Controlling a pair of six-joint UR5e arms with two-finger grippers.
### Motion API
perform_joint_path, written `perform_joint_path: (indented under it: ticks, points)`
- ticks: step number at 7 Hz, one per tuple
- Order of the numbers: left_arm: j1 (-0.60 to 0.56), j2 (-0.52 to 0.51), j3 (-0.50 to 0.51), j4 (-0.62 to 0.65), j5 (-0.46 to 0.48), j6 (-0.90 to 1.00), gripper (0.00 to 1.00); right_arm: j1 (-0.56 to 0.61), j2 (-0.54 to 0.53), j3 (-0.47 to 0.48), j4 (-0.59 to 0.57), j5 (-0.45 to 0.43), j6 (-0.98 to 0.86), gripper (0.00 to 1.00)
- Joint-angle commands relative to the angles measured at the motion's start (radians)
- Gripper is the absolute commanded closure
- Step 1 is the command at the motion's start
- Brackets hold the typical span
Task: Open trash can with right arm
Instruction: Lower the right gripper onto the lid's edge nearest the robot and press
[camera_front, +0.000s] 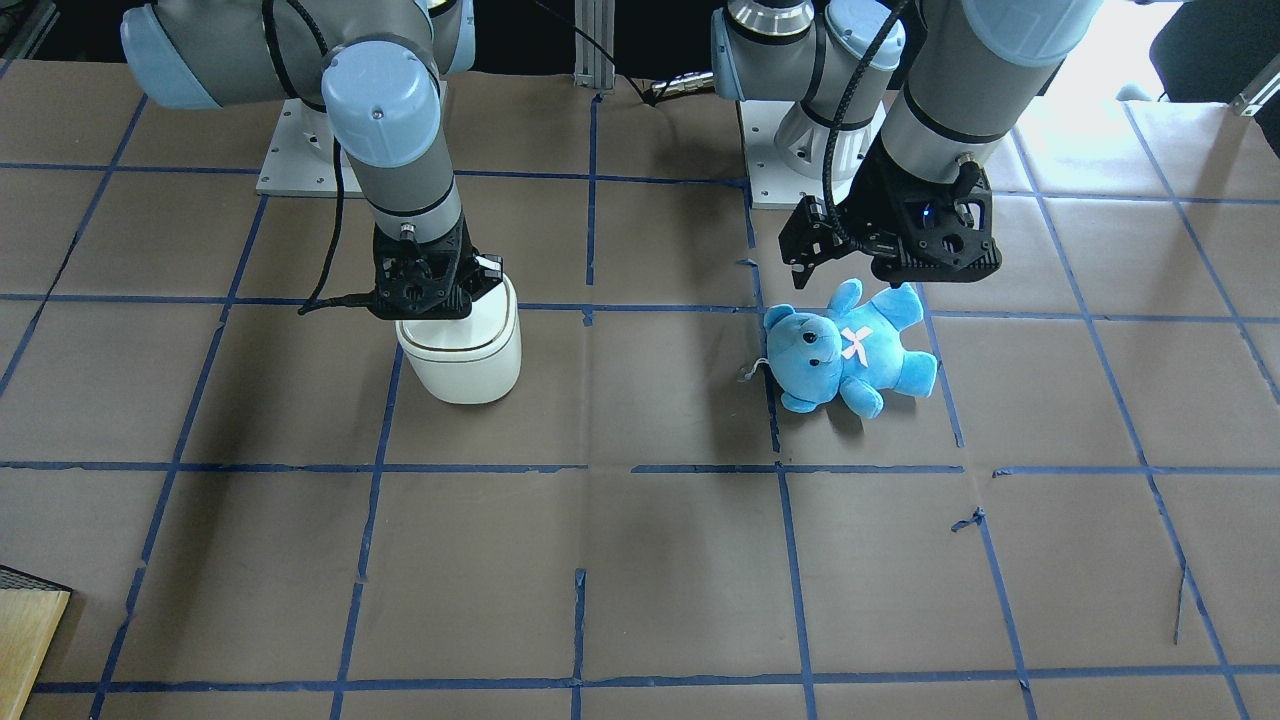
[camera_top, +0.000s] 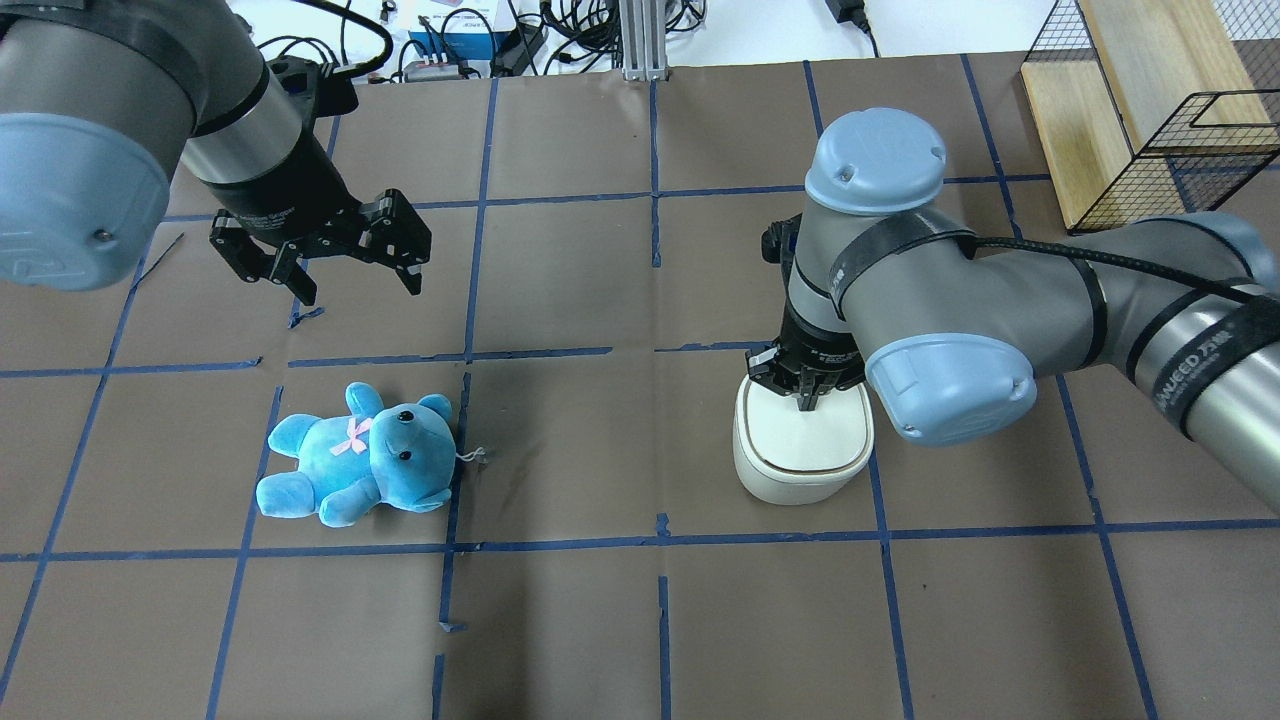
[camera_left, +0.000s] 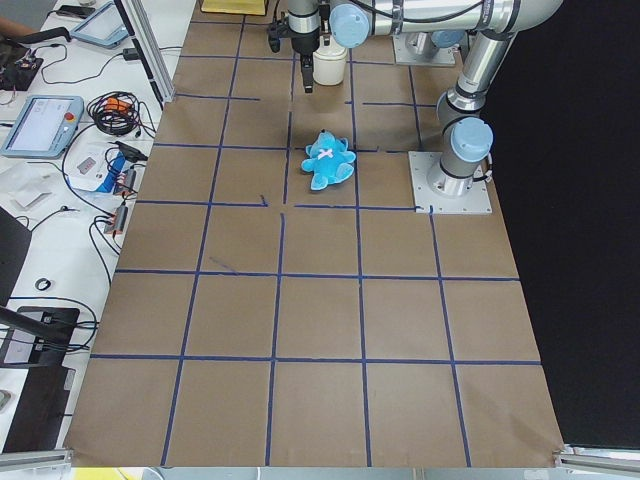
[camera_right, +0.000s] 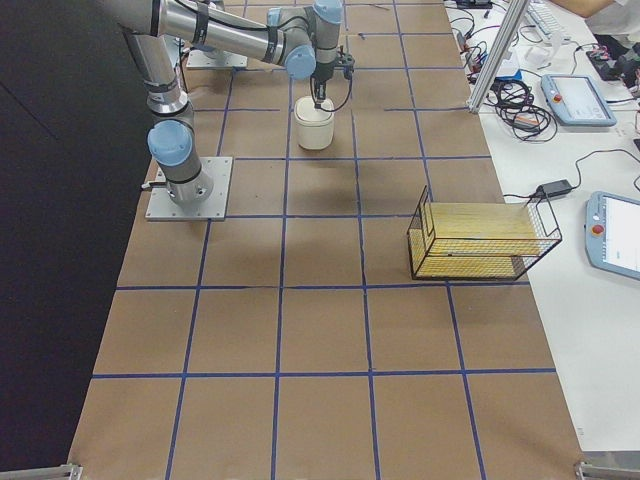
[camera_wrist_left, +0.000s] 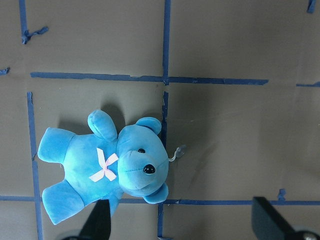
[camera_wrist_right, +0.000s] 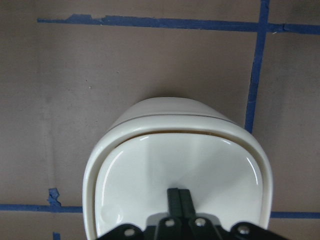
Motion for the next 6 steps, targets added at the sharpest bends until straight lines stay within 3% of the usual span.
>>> perform_joint_path:
  ticks: [1, 6]
  points:
    - [0.0, 0.0, 0.0, 0.0, 0.0, 0.0, 0.0, 0.0, 0.005, 0.003, -0.004, -0.009, -0.001, 0.91]
    - [0.0, 0.0, 0.0, 0.0, 0.0, 0.0, 0.0, 0.006, 0.003, 0.012, -0.007, 0.0, -0.006, 0.91]
